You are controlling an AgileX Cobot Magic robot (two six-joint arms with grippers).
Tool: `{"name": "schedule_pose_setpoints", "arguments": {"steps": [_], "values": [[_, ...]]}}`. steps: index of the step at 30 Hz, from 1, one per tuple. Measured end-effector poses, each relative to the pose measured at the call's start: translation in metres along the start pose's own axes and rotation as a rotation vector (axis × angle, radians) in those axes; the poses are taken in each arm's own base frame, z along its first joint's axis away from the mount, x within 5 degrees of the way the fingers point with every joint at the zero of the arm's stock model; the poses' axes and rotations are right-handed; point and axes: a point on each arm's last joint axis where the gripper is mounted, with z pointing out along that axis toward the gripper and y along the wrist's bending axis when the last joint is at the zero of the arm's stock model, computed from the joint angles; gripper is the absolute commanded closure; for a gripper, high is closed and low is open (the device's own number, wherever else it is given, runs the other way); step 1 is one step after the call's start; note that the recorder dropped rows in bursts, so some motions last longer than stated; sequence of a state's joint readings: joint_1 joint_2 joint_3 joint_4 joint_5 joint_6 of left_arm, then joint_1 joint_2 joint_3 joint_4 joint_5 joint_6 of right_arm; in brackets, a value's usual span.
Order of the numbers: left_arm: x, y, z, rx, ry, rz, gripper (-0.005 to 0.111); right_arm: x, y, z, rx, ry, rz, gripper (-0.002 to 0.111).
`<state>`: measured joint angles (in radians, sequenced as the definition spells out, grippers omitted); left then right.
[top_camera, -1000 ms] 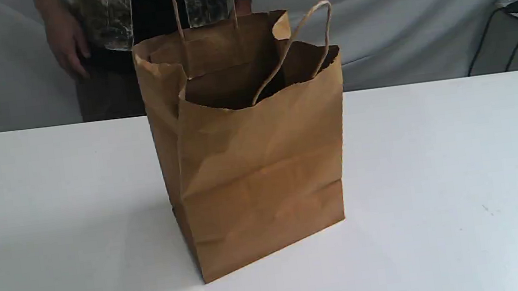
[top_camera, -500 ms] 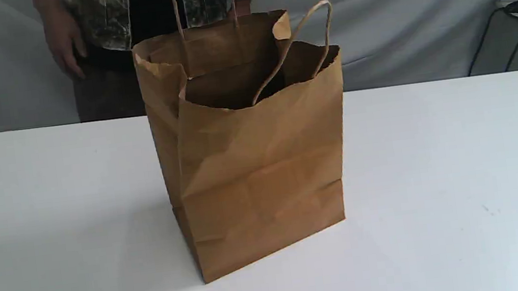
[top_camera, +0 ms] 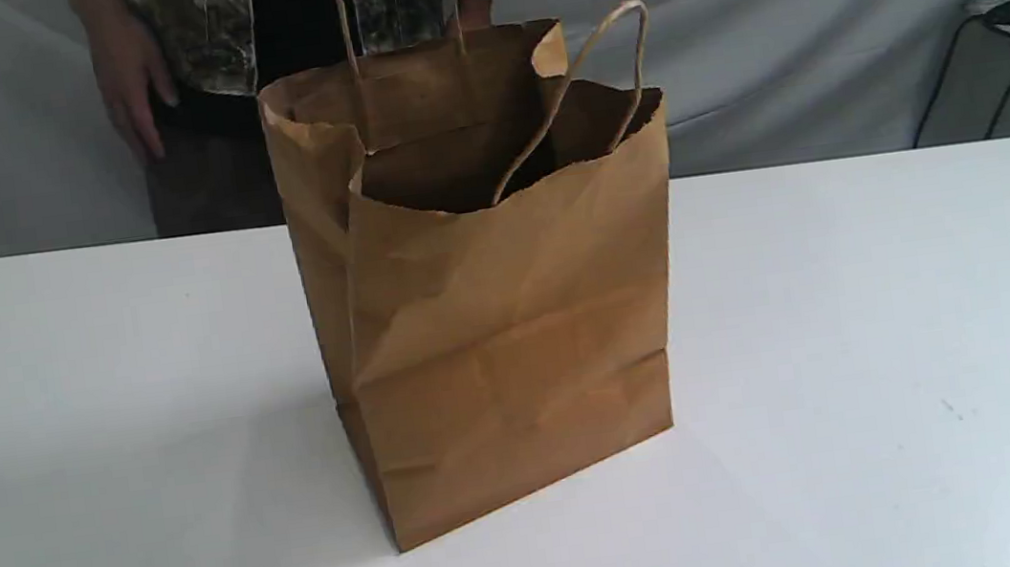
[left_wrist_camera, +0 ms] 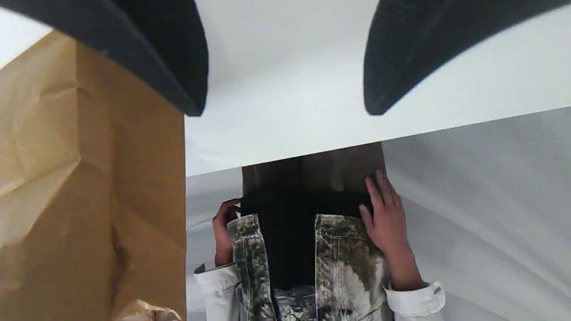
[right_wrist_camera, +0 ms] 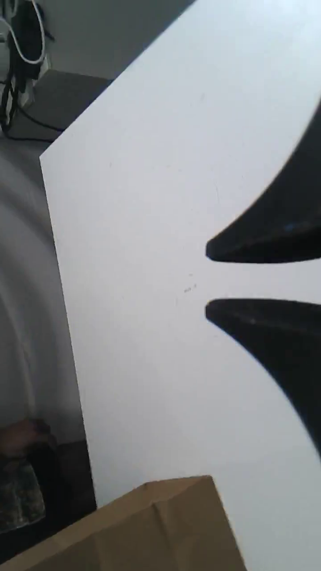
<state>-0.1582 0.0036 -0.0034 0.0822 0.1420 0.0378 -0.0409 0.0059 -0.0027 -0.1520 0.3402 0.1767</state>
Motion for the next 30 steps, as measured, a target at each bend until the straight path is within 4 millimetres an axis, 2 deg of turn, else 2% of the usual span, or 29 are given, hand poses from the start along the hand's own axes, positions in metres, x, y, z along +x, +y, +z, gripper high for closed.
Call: {"name": "schedule_pose_setpoints", "arguments": {"steps": [5, 16, 30], "values": [[0.000, 0.000, 0.000, 0.000, 0.000, 0.000, 0.053, 0.000, 0.000, 0.000, 0.003, 0.002, -0.139, 0.092], [0.000, 0.000, 0.000, -0.007, 0.001, 0.000, 0.053, 0.000, 0.000, 0.000, 0.003, 0.002, -0.161, 0.092], [0.002, 0.013, -0.002, -0.228, 0.027, -0.013, 0.053, 0.000, 0.000, 0.000, 0.003, 0.002, -0.161, 0.092]]}}
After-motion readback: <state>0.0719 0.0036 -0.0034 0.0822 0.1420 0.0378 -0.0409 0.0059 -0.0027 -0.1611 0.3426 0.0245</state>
